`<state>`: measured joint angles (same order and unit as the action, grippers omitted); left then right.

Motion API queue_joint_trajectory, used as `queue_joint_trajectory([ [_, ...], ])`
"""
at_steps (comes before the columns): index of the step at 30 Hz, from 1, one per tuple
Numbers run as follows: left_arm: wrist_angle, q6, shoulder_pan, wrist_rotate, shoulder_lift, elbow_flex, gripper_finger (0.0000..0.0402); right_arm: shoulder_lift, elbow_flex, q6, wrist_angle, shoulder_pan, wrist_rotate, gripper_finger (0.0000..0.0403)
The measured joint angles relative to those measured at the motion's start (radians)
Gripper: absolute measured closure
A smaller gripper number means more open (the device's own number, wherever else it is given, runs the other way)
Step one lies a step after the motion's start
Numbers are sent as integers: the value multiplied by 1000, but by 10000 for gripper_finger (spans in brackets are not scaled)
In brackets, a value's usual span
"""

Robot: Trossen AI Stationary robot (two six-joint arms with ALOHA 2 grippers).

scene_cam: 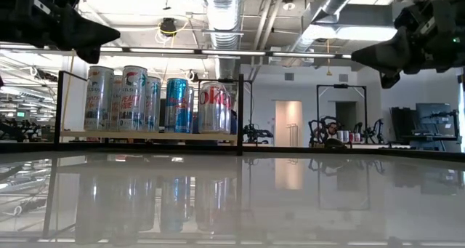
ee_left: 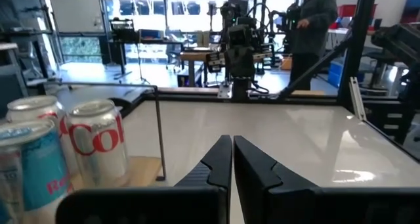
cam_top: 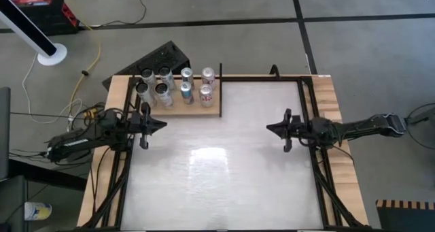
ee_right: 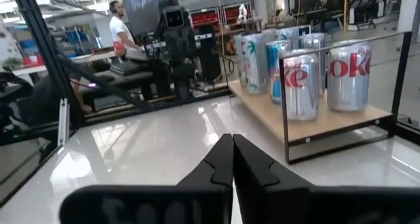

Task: Place canned beverage on shelf
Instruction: Return to Home Position

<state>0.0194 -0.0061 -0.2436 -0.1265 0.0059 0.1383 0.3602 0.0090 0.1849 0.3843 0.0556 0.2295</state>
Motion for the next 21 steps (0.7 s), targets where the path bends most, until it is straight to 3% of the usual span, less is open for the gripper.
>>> queue_joint_trajectory([
  [6,33,-18,0,0,-2,0,401,-9,0,2,-33,39,1,383],
  [13,66,-68,0,1,-2,0,401,-6,-1,6,-67,48,1,340],
  [18,-159,-135,0,-8,-2,-113,402,-6,-1,7,-98,48,1,334],
  [21,-158,-124,0,-8,-1,-124,401,-6,-2,7,-124,48,1,333],
])
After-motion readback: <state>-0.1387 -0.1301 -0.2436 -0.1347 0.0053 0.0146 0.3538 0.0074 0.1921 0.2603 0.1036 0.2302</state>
